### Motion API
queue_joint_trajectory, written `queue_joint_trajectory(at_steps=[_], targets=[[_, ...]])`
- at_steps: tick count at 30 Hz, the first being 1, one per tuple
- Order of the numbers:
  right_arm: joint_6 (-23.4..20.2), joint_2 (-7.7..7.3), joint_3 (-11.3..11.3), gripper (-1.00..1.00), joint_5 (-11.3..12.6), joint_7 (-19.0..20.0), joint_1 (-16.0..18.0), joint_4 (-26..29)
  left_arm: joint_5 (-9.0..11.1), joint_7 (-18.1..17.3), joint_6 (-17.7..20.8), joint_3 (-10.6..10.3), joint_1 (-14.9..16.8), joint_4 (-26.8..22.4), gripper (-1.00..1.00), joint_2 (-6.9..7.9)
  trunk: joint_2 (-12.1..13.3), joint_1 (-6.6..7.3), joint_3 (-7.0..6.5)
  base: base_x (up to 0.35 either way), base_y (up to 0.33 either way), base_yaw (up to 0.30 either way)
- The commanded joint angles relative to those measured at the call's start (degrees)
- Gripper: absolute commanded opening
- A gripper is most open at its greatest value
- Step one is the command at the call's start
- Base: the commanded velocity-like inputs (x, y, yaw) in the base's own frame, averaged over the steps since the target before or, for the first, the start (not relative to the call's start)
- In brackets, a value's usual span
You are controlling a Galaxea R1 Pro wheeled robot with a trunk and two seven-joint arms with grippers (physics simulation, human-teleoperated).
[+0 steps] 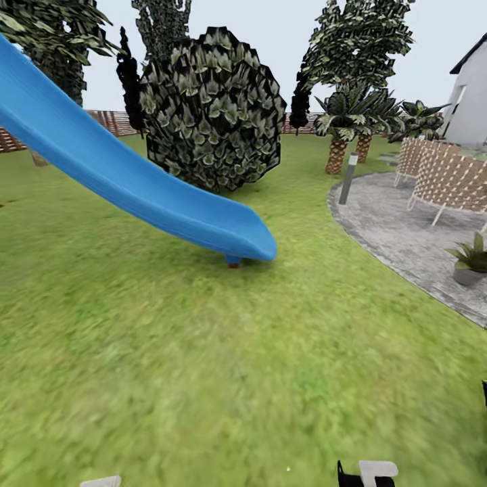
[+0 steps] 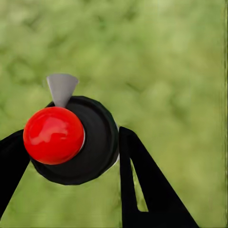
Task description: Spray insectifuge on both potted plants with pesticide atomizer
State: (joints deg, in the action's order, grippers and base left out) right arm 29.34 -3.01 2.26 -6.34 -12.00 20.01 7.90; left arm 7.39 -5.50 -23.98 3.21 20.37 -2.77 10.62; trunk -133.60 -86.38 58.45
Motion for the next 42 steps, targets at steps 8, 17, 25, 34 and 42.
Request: queue_joint_trajectory(at_steps=[8, 17, 25, 34, 42], targets=[[0.1, 0.02, 0.3, 1.00, -0.6, -0.3, 0.1, -0.1, 0.5, -0.6, -0.1, 0.3, 0.0, 0.0, -1.00, 0.01, 0.0, -0.02, 0.05, 0.336, 0.000, -0.279], [0.1, 0.02, 0.3, 1.00, -0.6, -0.3, 0.1, -0.1, 0.5, -0.6, -0.1, 0.3, 0.0, 0.0, -1.00, 0.01, 0.0, -0.02, 0.05, 0.336, 0.000, -0.279], [0.1, 0.02, 0.3, 1.00, -0.6, -0.3, 0.1, -0.1, 0.5, -0.6, -0.1, 0.3, 0.0, 0.0, -1.00, 0.03, 0.0, -0.02, 0.05, 0.336, 0.000, -0.279], [0.1, 0.02, 0.3, 1.00, -0.6, -0.3, 0.1, -0.1, 0.5, -0.6, -0.1, 0.3, 0.0, 0.0, -1.00, 0.04, 0.0, -0.02, 0.05, 0.336, 0.061, -0.279], [0.1, 0.02, 0.3, 1.00, -0.6, -0.3, 0.1, -0.1, 0.5, -0.6, -0.1, 0.3, 0.0, 0.0, -1.00, 0.03, 0.0, -0.02, 0.05, 0.336, 0.098, -0.279]])
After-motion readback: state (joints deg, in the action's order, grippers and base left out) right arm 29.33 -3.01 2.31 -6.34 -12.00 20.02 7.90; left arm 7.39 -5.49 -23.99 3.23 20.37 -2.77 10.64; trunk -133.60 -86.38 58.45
